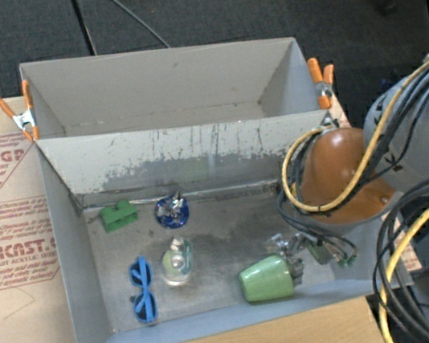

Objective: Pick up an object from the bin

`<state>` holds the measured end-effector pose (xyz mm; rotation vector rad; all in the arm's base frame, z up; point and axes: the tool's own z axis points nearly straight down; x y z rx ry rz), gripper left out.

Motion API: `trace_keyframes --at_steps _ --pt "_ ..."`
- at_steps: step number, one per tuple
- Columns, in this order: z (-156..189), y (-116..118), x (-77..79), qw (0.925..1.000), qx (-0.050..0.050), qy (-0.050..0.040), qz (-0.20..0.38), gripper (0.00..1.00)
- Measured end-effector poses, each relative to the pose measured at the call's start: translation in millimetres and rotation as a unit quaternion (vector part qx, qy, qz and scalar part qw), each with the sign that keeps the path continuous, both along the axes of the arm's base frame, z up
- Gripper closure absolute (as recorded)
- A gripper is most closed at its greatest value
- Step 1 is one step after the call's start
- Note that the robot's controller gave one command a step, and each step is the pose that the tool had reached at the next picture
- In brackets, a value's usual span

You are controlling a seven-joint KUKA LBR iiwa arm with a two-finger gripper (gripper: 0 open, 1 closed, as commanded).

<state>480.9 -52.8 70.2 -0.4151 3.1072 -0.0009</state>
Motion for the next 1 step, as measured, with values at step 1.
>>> trace_keyframes --at_steps 1 --pt "158.1 -4.1 17.6 0.9959 -0.001 -0.0013 0.091 1.00"
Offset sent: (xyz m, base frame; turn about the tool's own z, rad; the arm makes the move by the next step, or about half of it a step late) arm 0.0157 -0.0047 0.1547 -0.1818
